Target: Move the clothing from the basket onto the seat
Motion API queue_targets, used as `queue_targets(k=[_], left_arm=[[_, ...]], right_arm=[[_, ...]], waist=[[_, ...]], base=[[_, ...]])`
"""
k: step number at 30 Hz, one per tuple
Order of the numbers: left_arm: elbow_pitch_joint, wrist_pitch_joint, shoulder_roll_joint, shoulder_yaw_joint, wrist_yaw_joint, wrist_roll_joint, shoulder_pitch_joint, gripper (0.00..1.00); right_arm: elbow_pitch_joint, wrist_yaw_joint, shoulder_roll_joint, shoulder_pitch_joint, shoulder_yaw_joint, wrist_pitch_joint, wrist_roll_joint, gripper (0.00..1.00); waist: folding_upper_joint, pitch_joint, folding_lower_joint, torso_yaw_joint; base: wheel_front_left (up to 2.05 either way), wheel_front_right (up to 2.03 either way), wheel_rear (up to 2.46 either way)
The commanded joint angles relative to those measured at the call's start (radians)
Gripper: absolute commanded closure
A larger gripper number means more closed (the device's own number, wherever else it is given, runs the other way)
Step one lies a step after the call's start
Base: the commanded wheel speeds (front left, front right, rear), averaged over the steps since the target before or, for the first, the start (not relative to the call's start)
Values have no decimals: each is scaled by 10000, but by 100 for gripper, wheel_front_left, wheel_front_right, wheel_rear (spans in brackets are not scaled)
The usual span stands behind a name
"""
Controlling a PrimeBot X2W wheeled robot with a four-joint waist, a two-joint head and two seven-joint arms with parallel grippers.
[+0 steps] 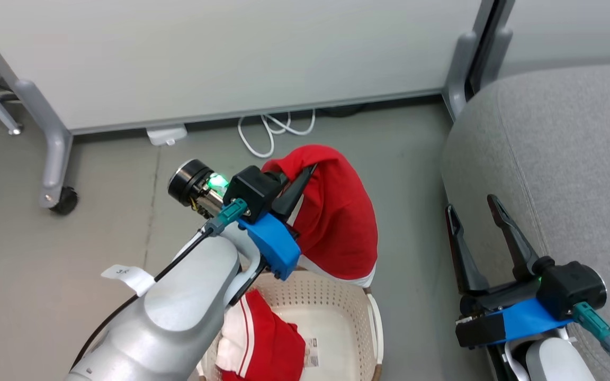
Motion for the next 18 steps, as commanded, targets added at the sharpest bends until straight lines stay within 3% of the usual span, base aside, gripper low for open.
queue_targets(k=[1, 18], left_arm=[[-113, -33, -20, 130, -1, -33, -91, 100], [-694, -34, 67, 322, -2, 87, 218, 100]], right_arm=[[37, 7, -23, 199, 2, -35, 39, 0], [91, 7, -25, 751, -19, -35, 141, 0]], waist=[[-1, -378, 3, 209], [-1, -1118, 3, 393]], base=[[0, 0, 0], [0, 0, 0]])
